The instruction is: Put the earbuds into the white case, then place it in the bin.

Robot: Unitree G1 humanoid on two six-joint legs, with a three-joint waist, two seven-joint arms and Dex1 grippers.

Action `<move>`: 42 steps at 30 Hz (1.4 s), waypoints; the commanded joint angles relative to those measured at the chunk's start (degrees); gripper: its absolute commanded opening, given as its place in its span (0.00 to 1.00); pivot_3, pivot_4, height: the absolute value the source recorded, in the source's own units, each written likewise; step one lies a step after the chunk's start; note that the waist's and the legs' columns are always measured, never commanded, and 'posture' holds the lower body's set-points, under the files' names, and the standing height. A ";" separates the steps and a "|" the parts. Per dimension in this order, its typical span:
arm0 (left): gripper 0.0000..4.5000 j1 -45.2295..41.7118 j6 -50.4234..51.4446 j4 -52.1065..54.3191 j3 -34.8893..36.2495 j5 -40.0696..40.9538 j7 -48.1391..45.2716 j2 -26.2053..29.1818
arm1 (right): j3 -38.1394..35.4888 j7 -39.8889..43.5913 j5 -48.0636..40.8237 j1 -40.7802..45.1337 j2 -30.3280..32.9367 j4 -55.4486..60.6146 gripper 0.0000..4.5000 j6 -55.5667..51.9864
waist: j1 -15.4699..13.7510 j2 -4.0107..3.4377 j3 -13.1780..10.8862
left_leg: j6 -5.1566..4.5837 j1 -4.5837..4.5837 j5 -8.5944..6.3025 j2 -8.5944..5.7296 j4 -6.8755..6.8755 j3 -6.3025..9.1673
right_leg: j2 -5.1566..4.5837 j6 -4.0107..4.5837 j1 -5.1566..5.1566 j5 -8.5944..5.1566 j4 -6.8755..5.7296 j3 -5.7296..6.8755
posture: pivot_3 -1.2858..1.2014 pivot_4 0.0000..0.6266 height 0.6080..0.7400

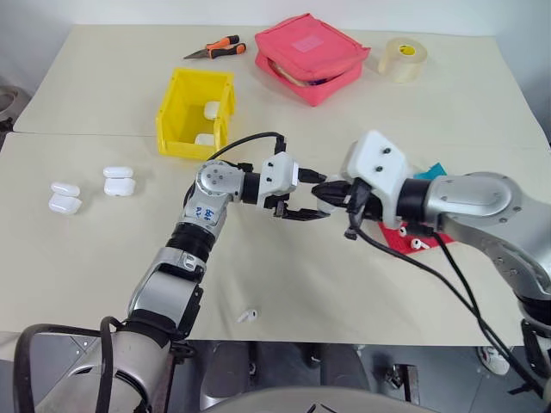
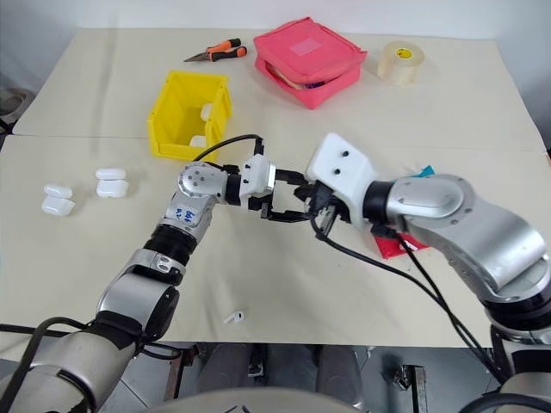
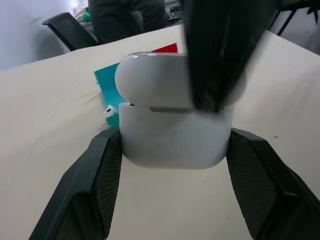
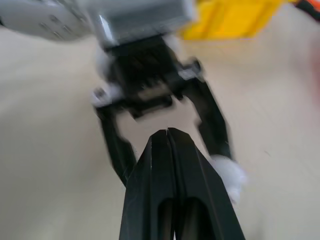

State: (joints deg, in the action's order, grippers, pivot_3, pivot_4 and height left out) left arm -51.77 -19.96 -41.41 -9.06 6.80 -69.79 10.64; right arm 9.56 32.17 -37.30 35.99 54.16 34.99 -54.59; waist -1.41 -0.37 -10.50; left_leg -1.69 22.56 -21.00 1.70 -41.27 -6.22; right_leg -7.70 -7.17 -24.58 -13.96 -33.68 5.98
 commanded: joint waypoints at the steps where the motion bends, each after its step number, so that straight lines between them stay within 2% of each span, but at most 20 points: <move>1: 0.61 0.31 0.16 4.79 2.08 2.77 1.13 0.71 | -4.05 2.98 3.07 -2.79 3.22 -1.32 0.01 2.53 | 0.07 0.00 0.00 | 0.00 -0.01 0.00 0.00 0.01 -0.02 | 0.00 -0.01 0.00 0.00 0.02 -0.01 | 0.52 0.24 1.00; 7: 0.61 3.56 3.40 10.79 3.16 3.96 3.74 1.94 | -9.92 6.84 4.60 -7.74 4.59 -3.63 0.01 6.26 | 0.09 0.05 -0.03 | 0.02 -0.05 0.01 0.02 0.00 -0.04 | 0.00 -0.02 0.01 0.01 -0.03 -0.03 | 0.52 0.24 1.00; 9: 0.61 5.13 4.57 13.69 4.22 4.89 5.58 2.20 | -14.63 8.09 2.63 -10.35 3.13 -4.08 0.01 7.62 | 0.06 0.05 -0.03 | 0.04 -0.06 0.02 0.03 0.00 -0.04 | 0.01 -0.02 0.00 0.01 -0.05 -0.02 | 0.52 0.24 1.00; 13: 0.61 8.45 7.90 19.21 9.96 8.03 14.36 2.22 | -26.49 14.41 -2.49 -19.25 -4.65 -8.00 0.01 17.67 | -0.06 0.14 -0.06 | 0.05 -0.08 0.03 0.04 -0.02 -0.01 | 0.02 -0.03 0.07 0.02 -0.05 -0.03 | 0.52 0.24 1.00; 16: 0.61 9.81 9.62 21.40 13.18 9.17 19.35 2.81 | -29.70 22.25 -2.69 -24.81 -5.44 -10.31 0.01 23.87 | -0.10 0.16 -0.07 | 0.05 -0.14 0.03 0.01 -0.03 -0.03 | 0.01 -0.07 0.13 0.04 -0.04 -0.04 | 0.52 0.24 1.00; 20: 0.61 10.54 10.89 22.54 15.88 9.58 24.43 3.86 | -32.10 28.09 -4.34 -28.76 -4.41 -13.79 0.21 24.92 | 0.02 0.16 -0.07 | 0.05 -0.25 0.03 0.01 -0.04 -0.05 | 0.02 -0.10 0.22 0.05 -0.07 -0.08 | 0.52 0.24 1.00; 23: 0.61 9.86 13.06 20.37 19.30 8.72 31.20 5.88 | -30.75 32.23 -2.30 -27.20 -3.60 -19.47 0.43 27.85 | 0.06 0.16 -0.07 | 0.09 -0.30 0.06 0.02 -0.06 -0.06 | 0.02 -0.10 0.23 0.05 -0.13 -0.10 | 0.52 0.24 1.00; 30: 0.61 8.31 18.59 17.43 22.05 7.71 41.00 9.32 | -26.83 33.34 -0.31 -19.07 -4.68 -25.18 0.98 30.05 | 0.28 0.16 -0.07 | 0.20 -0.41 0.12 0.08 0.08 -0.15 | 0.06 -0.07 0.19 0.04 -0.16 -0.13 | 0.52 0.24 1.00; 34: 0.61 5.85 20.89 10.63 21.18 5.97 42.25 11.90 | -25.47 33.60 0.38 -17.32 -5.07 -26.42 0.99 30.65 | -0.16 0.19 -0.09 | 0.20 -0.34 0.12 0.01 0.06 -0.16 | 0.04 -0.08 0.19 0.04 -0.10 -0.10 | 0.52 0.24 1.00; 36: 0.77 4.12 20.20 6.82 20.34 5.10 41.78 12.37 | -25.08 33.77 0.61 -16.98 -5.20 -26.64 1.00 30.93 | -0.19 0.20 -0.09 | 0.20 -0.31 0.12 0.00 0.04 -0.16 | 0.04 -0.08 0.19 0.04 -0.10 -0.09 | 0.52 0.24 1.00; 39: 0.96 1.34 18.41 0.51 19.85 4.09 41.35 12.70 | -24.79 33.78 0.77 -16.55 -5.24 -26.77 1.00 30.88 | -0.12 0.20 -0.10 | 0.20 -0.32 0.12 0.00 0.03 -0.16 | 0.04 -0.09 0.20 0.05 -0.11 -0.09 | 0.52 0.24 1.00; 42: 0.99 0.46 17.79 -0.38 19.55 4.49 39.53 12.81 | -24.87 33.70 0.97 -16.42 -4.84 -26.55 1.00 30.91 | 0.10 0.20 -0.10 | 0.22 -0.34 0.13 0.01 0.06 -0.20 | 0.07 -0.09 0.18 0.05 -0.11 -0.09 | 0.52 0.24 1.00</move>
State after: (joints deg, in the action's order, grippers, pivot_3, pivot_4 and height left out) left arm -50.05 -0.65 -42.24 10.24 11.28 -29.96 22.86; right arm -14.02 65.67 -35.94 19.01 48.83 7.66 -24.74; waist -1.32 -0.17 -10.59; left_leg -1.47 22.22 -20.87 1.71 -41.19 -6.44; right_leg -7.63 -7.26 -24.41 -13.92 -33.78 5.89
